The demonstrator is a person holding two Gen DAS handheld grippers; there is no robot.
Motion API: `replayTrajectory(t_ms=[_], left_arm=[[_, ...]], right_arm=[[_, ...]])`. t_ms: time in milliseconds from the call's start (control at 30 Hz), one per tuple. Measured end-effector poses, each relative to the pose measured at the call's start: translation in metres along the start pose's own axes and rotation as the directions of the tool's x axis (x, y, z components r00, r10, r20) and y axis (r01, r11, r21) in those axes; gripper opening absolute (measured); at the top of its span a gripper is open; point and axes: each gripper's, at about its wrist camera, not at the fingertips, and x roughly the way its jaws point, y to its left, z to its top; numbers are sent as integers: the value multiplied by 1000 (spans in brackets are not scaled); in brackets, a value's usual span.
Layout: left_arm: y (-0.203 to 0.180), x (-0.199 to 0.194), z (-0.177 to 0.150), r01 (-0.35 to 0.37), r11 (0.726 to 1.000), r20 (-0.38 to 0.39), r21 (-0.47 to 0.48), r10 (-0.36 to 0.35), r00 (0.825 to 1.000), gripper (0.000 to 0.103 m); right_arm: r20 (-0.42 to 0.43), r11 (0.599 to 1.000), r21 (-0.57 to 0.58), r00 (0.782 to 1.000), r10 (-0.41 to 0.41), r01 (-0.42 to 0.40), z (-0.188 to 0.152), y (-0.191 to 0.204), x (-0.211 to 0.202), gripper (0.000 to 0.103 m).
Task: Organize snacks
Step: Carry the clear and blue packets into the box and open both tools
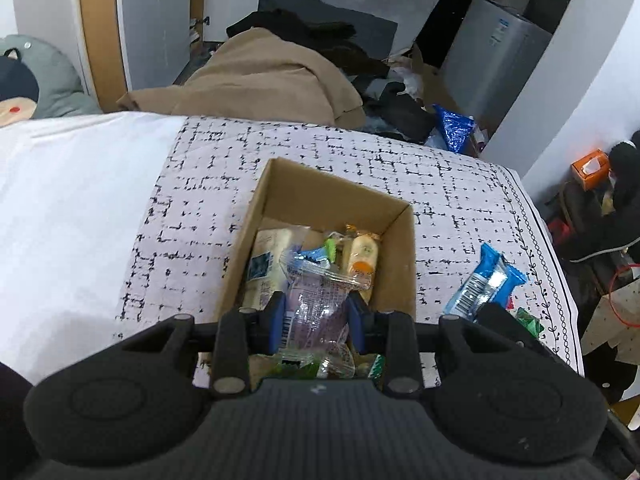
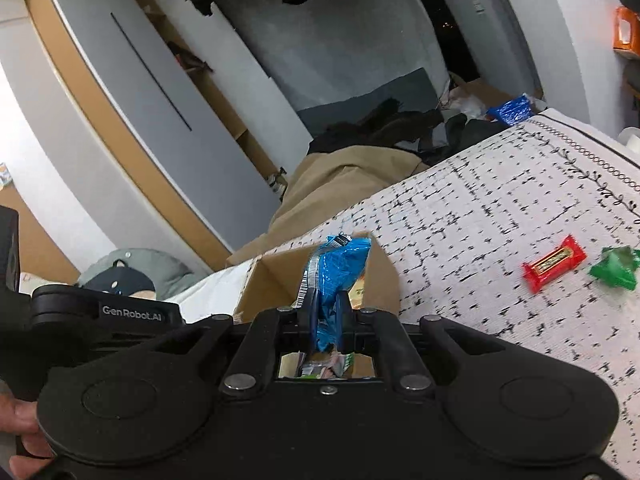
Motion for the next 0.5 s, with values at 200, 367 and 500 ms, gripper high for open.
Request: replayTrajectory(t_ms=[200,367,500], left_arm=[[9,8,-2,-12,1000,-30,-9,12,999,32],[18,13,2,-38,999,-37,-17,37,999,35],[24,8,7,-41,999,-14,-28,41,999,36]], right_arm=[[-25,999,-26,1000,19,-19,-4,14,14,8],[-53,999,-35,998,26,-28,-10,22,26,8],[-73,998,-44,997,32,-35,-15,28,36,9]])
